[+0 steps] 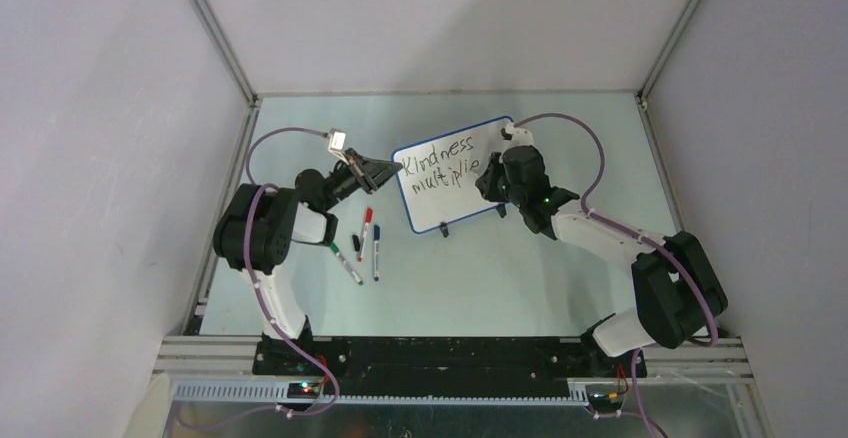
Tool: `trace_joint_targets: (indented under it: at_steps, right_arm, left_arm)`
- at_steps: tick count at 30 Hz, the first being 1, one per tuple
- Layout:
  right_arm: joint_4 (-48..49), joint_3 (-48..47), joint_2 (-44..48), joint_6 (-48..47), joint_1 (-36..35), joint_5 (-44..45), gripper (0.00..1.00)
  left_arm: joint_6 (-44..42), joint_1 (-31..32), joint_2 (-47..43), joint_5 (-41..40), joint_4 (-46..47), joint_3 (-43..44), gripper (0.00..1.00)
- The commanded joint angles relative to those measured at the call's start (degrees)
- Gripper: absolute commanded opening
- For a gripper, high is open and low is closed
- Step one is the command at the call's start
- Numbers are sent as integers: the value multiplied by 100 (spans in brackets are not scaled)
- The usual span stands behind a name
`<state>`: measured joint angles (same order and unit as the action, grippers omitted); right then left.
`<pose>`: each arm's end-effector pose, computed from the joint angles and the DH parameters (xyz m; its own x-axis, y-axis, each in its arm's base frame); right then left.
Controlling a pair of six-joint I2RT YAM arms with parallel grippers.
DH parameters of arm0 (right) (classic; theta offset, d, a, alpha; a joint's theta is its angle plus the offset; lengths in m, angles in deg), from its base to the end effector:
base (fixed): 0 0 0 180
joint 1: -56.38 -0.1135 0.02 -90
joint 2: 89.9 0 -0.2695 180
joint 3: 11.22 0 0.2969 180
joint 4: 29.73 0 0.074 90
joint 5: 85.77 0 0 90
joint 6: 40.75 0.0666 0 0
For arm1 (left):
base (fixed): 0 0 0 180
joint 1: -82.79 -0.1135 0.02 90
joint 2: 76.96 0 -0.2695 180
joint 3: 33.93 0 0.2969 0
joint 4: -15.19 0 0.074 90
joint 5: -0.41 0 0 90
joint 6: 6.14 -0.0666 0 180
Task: Write a sentence on the whiteboard
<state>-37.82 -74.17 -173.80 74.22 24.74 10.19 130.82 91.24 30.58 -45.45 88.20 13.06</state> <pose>0.3367 0.1994 0.2072 -0.5623 0.1467 -0.8138 -0.2285 0.9183 0.3234 0.3553 -0.0997 0.1382 -0.4230 -0.4674 -0.7763 0.6870 0.3931 -0.6111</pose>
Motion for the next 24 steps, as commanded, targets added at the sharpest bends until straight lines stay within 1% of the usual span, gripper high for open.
trace_joint_targets:
  at_steps: [1, 9, 24]
  right_arm:
    - [-176, -197, -57, 31, -43, 162, 0]
    - [-330, -189, 47, 66, -12, 459, 0]
    - [-188, -184, 273, 41, 55, 530, 0]
  left_arm:
    - [-239, -6, -303, 160, 314, -63, 0]
    - [-240, -5, -302, 148, 314, -63, 0]
    - [-240, -5, -295, 146, 314, -53, 0]
